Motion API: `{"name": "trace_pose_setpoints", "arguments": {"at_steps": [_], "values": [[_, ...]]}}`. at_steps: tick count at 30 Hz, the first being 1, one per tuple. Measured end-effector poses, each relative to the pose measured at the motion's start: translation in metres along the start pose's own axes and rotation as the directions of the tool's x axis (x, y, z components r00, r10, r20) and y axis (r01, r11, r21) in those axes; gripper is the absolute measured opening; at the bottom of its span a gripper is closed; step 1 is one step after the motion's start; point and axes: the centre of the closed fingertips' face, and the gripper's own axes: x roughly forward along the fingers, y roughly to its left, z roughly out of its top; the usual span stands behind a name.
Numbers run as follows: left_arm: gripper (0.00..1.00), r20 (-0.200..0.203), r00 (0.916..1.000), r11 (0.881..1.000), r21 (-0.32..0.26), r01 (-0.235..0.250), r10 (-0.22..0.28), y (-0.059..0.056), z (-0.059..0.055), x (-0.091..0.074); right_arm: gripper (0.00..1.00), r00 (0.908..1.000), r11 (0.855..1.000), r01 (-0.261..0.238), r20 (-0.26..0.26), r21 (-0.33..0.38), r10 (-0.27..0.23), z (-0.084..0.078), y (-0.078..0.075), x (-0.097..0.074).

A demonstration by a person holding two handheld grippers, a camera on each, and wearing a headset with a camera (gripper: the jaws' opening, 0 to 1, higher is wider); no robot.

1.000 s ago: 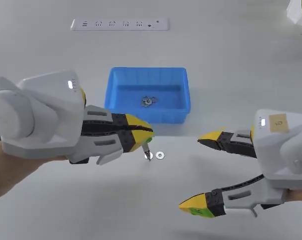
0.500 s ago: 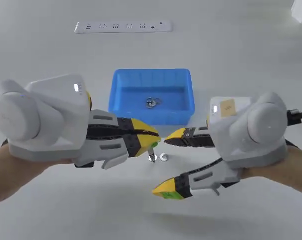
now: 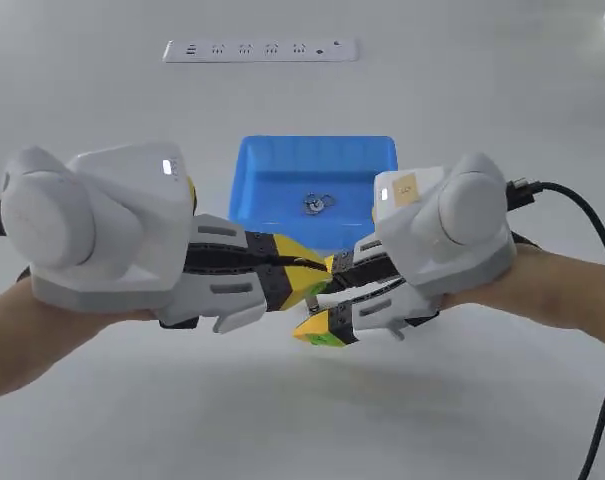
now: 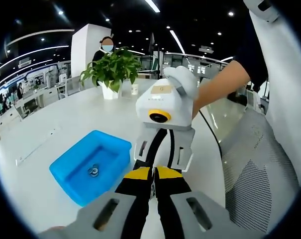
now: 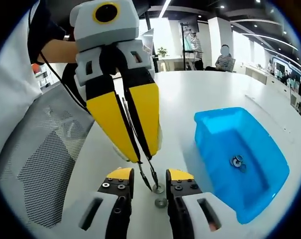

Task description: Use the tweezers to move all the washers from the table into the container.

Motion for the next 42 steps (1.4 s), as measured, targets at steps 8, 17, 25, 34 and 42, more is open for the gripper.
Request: {"name": "trace_pose_setpoints", "arguments": {"at_steps": [8, 17, 25, 34, 42], "values": [[0.06, 0.001, 1.0, 1.0, -0.003, -0.002, 0.002, -0.001, 0.0, 0.001, 0.13, 0.9998, 0.998, -0.019, -0.008, -0.062, 0.019, 0.005, 0.003, -0.001], [0.06, -0.008, 0.9999, 1.0, 0.011, -0.008, 0.008, 0.001, -0.002, 0.002, 0.11, 0.9998, 0.994, -0.004, -0.021, -0.111, 0.002, 0.004, 0.002, -0.001], [0.07, -0.02, 0.9995, 0.999, 0.022, -0.024, 0.024, 0.0, -0.001, 0.002, 0.1, 0.9999, 0.993, 0.009, -0.008, -0.117, -0.01, 0.005, 0.001, -0.001], [0.11, -0.002, 0.9995, 0.999, 0.01, -0.032, 0.032, 0.004, 0.007, 0.0, 0.1, 0.9998, 0.995, 0.018, 0.005, -0.102, -0.017, 0.006, 0.002, 0.0], [0.13, 0.003, 0.9997, 1.0, 0.005, -0.026, 0.026, 0.005, 0.008, -0.004, 0.1, 0.9994, 0.995, 0.033, 0.01, -0.099, -0.032, 0.008, -0.002, -0.002]]}}
